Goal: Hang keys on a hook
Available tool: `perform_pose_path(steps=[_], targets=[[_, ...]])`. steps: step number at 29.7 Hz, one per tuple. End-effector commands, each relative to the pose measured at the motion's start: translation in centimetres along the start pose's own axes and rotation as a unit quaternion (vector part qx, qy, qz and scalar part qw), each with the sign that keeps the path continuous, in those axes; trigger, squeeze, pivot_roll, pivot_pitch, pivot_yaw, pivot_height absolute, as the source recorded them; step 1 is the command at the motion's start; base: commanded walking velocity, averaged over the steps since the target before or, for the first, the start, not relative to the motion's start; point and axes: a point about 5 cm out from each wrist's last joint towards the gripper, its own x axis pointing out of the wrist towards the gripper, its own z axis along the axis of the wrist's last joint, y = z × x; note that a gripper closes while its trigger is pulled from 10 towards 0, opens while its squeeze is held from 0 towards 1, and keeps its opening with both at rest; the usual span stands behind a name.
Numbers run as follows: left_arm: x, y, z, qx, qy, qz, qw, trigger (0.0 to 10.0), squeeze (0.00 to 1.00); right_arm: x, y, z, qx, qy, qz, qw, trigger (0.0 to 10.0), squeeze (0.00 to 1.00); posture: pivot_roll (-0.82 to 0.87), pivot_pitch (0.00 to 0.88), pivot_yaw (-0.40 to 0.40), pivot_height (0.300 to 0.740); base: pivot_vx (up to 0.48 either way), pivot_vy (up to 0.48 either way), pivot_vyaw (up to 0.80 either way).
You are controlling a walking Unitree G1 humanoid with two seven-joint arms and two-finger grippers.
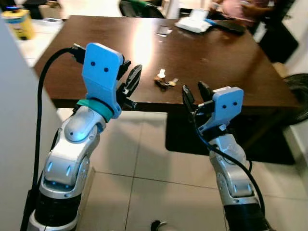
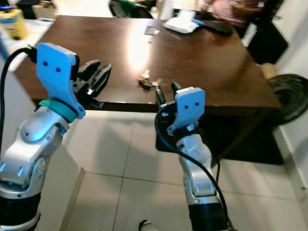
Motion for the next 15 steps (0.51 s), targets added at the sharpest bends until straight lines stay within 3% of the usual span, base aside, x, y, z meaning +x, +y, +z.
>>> perform_pose_path(steps=[1, 15], targets=[[0.07, -0.06, -0.05, 0.008, -0.003, 0.003, 1.0, 10.0, 0.0, -0.11, 0.14, -0.23, 0.001, 0.007, 0.002, 1.0, 10.0, 0.0, 0.08, 0.035, 0.093, 0.74, 0.0, 0.0, -0.8], [0.12, -0.14, -0.14, 0.03, -0.005, -0.001, 1.0, 10.0, 0.0, -0.09, 0.31, -0.32, 0.001, 0.007, 0.005, 1.0, 10.0, 0.0, 0.08, 0.022, 0.095, 0.74, 0.0, 0.0, -0.8]])
